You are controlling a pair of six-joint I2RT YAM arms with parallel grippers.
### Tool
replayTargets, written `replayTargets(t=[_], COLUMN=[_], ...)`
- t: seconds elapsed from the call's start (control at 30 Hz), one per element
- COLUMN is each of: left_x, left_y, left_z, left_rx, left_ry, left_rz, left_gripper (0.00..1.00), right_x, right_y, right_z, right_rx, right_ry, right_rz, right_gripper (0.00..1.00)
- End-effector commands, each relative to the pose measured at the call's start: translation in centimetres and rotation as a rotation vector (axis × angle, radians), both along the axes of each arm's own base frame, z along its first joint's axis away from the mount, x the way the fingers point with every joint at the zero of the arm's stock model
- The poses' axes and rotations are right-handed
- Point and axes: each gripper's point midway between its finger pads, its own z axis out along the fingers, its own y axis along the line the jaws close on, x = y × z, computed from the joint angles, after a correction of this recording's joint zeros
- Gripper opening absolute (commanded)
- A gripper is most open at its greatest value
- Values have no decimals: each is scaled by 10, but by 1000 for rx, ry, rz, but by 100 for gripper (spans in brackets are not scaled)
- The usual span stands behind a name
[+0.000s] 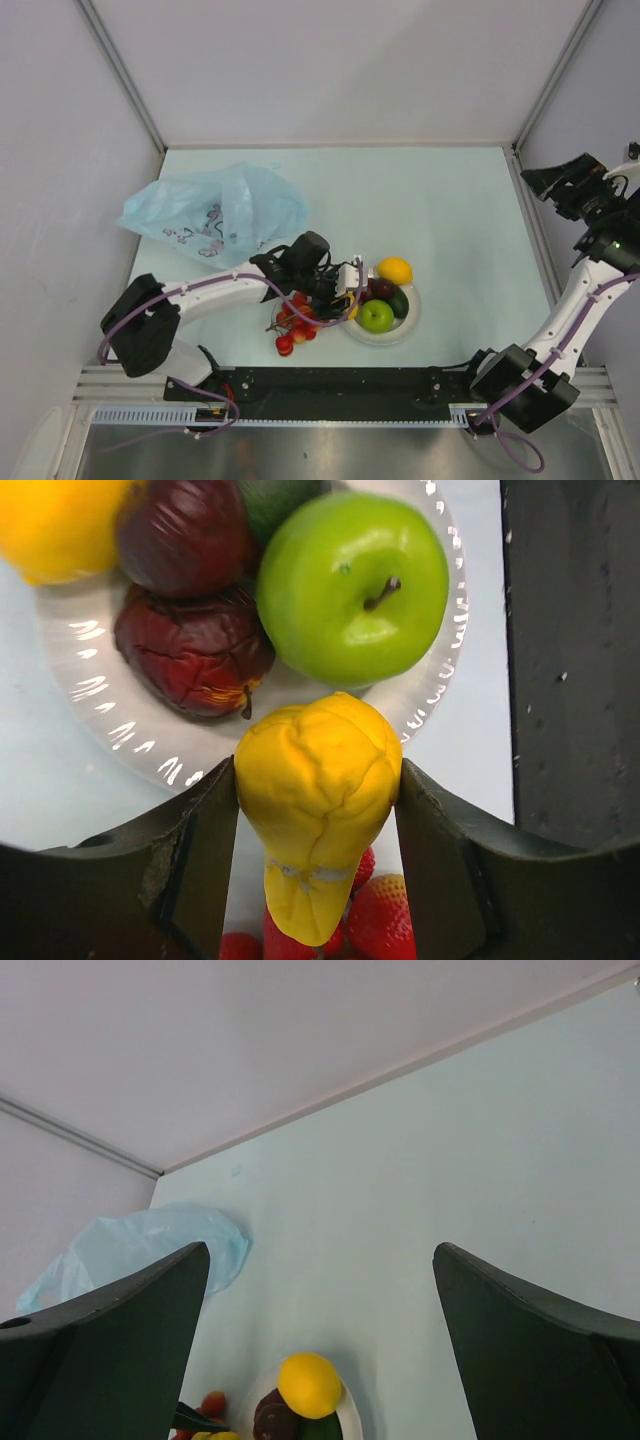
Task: Take the fake fruits out of the plastic bag
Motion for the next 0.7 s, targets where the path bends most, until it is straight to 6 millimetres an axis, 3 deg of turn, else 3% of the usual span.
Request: replayTargets(t=[0.0, 0.23, 0.33, 0.43, 0.67], left_x=[4, 11, 11, 8, 19], left_y=[-16, -29, -33, -35, -32], left_z=[2, -4, -6, -10, -11], left_rx=[-50, -63, -66, -54, -11], left_ry=[-72, -71, -82, -90, -130], left_rz=[-120, -131, -157, -191, -132], left_gripper=[2, 4, 17, 37, 60], right_x=[-8, -7, -7, -6, -6], right_y=[3, 1, -1, -2, -2], right_z=[4, 1, -2, -2, -3], right_rx=[-29, -7, -4, -1, 7], right_ry=[-16, -12, -4, -5, -3], right_rz=[-13, -17, -21, -22, -12], right_gripper=[100, 100, 100, 100, 100])
